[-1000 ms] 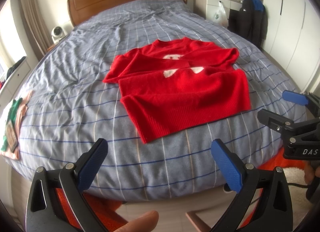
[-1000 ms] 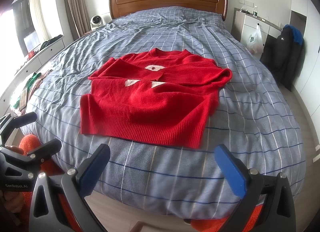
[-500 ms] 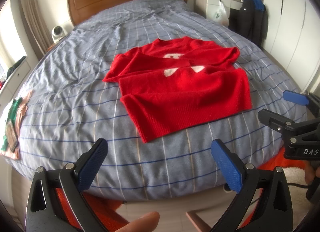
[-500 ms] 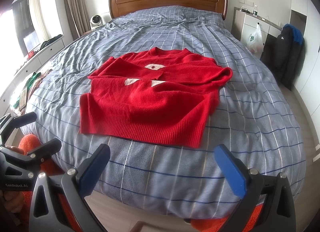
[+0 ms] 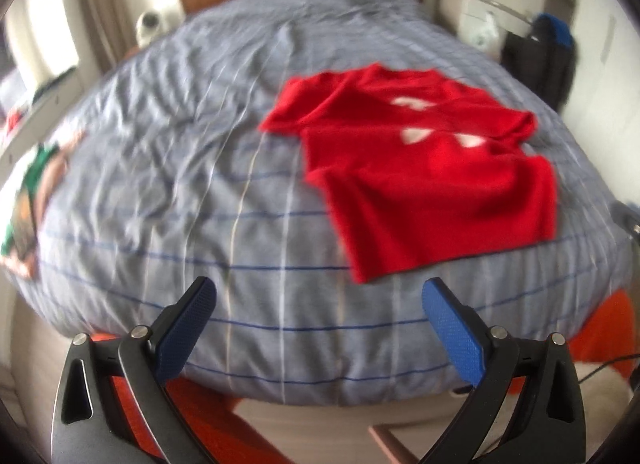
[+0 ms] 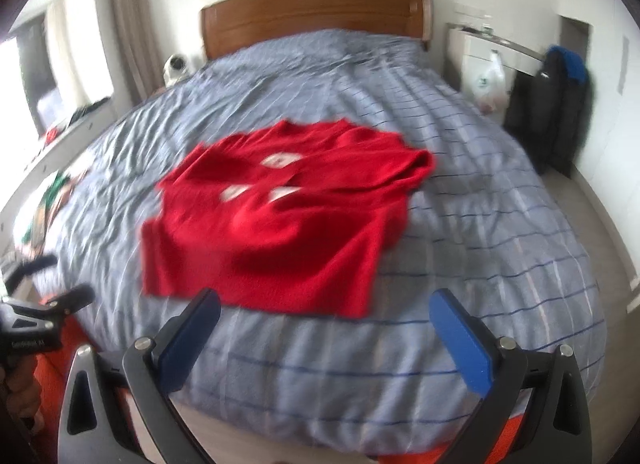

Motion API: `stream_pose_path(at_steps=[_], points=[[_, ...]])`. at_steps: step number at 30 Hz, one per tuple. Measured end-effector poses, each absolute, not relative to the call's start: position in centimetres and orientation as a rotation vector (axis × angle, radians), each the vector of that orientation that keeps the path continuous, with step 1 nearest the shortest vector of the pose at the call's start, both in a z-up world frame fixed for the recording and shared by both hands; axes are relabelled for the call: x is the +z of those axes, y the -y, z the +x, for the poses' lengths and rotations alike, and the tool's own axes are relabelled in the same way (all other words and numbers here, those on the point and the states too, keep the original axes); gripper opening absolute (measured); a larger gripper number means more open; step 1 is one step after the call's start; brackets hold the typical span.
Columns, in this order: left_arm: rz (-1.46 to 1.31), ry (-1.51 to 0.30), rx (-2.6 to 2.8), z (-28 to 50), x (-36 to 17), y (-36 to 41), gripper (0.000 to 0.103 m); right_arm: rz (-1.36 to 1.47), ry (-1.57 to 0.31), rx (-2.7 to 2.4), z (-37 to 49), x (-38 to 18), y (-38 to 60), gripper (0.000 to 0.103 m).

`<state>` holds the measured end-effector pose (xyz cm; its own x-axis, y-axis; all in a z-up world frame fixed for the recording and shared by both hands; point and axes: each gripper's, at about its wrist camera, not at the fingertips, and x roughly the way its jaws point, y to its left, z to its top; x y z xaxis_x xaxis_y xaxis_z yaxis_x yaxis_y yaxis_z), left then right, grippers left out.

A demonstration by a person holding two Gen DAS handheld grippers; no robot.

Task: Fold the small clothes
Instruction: 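Grasp the red sweater hem with the left gripper while the right gripper grasps the hem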

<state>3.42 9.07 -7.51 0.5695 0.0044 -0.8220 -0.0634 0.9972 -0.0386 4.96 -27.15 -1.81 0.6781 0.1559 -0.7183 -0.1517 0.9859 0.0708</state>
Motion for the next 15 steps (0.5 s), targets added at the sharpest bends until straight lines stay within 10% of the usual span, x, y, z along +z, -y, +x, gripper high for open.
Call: stream_pose_path(at_steps=[7, 10, 12, 13, 14, 15], points=[[-0.273, -1.058, -0.129, 8.8, -13.1, -10.8, 0.096, 0.135, -0.879, 0.316, 9.9, -6.9, 31.5, 0.1], [-0.295, -1.073, -0.188, 10.5, -14.6, -9.8, 0.081, 0.207, -0.951, 0.425, 12.6, -9.6, 31.2, 0.075], [-0.239, -1.04, -0.186, 11.0, -14.5, -8.7, 0.057, 0.225, -0.99, 0.49, 14.1, -11.0, 30.3, 0.051], [-0.219, -1.044, -0.211, 11.1, -14.4, -8.2, 0.006, 0.242, -1.011, 0.553, 14.7, -11.7, 29.6, 0.038], [-0.235, -1.068, -0.236, 11.3, -14.3, -8.2, 0.002, 0.25, -1.035, 0.593, 14.9, -12.2, 28.9, 0.01], [-0.274, -1.089, -0.259, 11.0, -14.0, -8.6, 0.002, 0.242, -1.046, 0.592, 14.9, -12.2, 28.6, 0.008]])
